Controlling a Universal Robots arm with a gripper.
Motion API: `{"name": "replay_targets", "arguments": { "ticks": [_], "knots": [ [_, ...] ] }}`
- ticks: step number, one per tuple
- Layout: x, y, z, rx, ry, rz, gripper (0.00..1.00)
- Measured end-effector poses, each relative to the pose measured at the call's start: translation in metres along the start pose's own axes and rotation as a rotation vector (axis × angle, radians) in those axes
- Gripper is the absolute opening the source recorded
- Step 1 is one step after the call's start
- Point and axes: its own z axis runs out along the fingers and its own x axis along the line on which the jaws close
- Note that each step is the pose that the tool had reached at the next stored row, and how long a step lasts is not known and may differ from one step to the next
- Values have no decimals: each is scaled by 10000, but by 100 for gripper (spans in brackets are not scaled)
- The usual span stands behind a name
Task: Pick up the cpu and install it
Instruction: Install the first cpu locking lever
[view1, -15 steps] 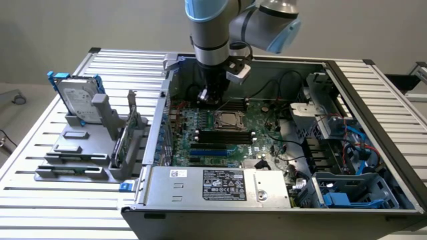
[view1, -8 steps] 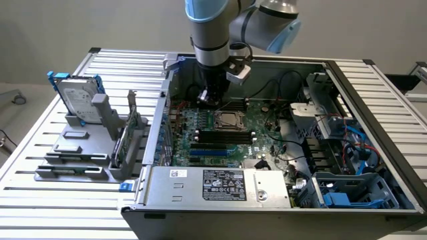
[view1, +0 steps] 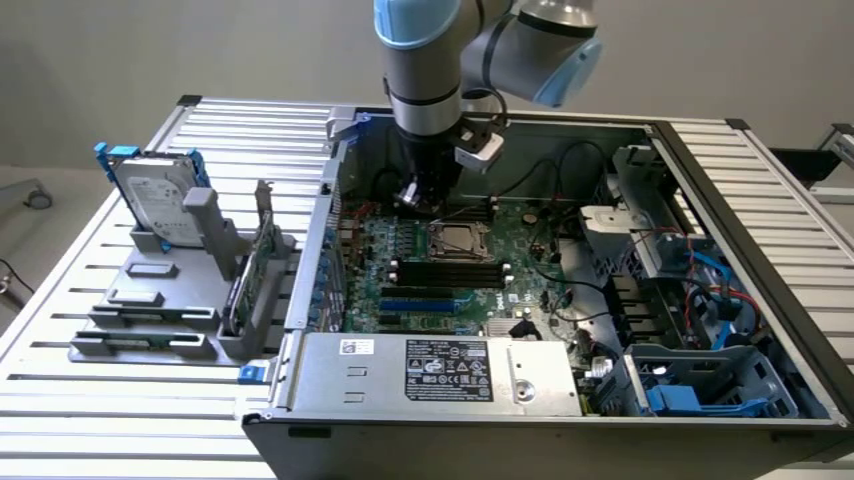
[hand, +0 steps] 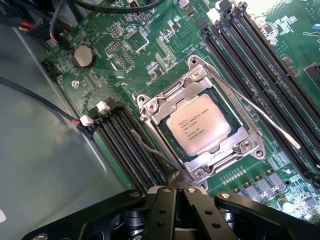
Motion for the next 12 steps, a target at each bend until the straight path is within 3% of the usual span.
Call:
{"name": "replay_targets", "arguments": {
  "ticks": [12],
  "knots": [
    [29, 26, 59, -4, 2, -1, 11]
  ]
}}
